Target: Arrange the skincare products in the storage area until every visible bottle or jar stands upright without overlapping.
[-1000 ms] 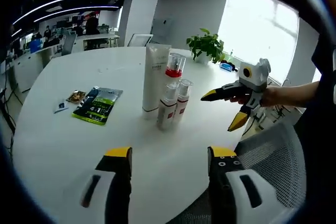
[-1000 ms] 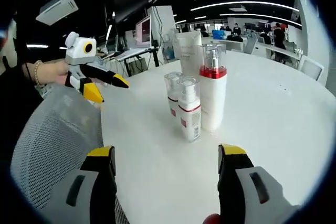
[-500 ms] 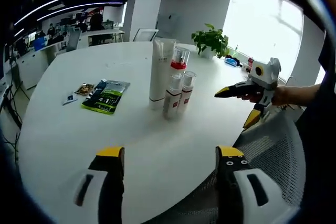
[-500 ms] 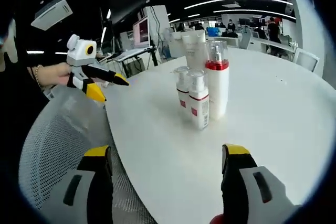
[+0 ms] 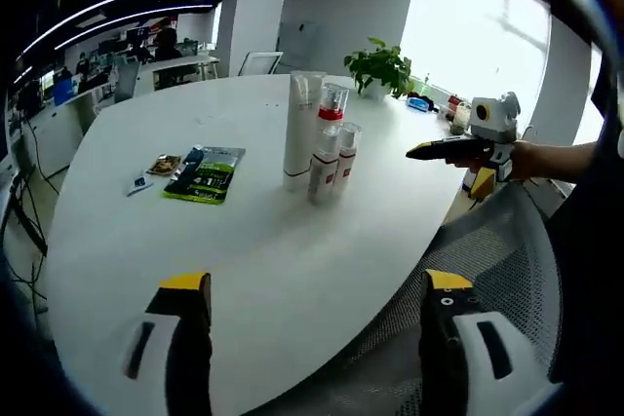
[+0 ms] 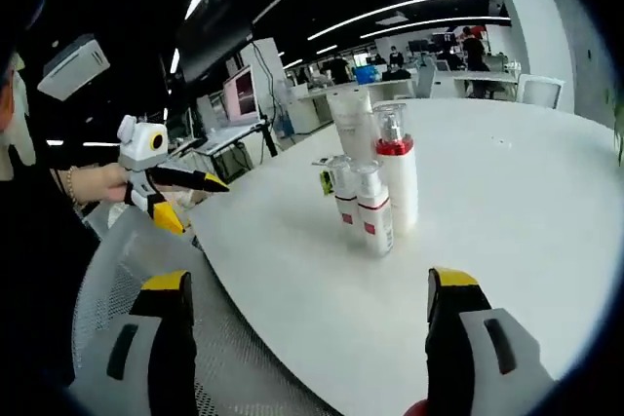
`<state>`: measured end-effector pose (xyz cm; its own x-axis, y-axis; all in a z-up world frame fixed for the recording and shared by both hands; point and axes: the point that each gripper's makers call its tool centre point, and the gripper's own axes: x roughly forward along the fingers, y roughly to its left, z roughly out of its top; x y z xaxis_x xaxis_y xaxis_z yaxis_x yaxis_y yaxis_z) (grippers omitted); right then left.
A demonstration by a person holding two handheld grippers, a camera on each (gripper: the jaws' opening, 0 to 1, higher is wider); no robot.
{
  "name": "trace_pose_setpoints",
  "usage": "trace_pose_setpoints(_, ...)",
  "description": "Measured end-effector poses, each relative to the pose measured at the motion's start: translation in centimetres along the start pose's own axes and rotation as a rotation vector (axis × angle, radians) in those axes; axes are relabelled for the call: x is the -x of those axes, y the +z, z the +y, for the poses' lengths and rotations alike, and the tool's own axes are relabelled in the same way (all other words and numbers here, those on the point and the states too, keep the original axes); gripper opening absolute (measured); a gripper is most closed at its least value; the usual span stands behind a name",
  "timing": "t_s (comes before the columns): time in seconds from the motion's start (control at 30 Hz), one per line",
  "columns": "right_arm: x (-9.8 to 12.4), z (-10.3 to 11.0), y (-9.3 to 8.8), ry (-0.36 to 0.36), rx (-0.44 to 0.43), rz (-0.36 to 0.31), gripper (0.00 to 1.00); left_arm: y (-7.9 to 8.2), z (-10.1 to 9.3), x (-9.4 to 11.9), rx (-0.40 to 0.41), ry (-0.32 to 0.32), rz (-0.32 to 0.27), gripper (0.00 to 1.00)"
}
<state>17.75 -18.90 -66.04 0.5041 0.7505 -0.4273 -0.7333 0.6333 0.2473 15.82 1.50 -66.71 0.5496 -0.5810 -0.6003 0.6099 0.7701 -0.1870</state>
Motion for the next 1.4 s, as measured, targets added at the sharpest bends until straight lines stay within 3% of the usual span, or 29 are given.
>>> trace_pose_setpoints(0.33,-0.2,-1.3,-0.8,-0.06,0.008,0.042,1.0,-0.1,1.1,0.7,0.026,-0.009,-0.027,0.83)
trace_pose_setpoints(0.83,-0.6,-1.9,-1.5,-0.078,-0.004,0.06,1.0,-0.4,1.7,0.8,0.029,-0.027,-0.006,0.82)
trace_pose_setpoints(1.4,-1.1,-2.3,-1.9,-0.135,0.034,0.101,1.0,0.6,3.0,-0.2,0.001,-0.073,0.021,0.8)
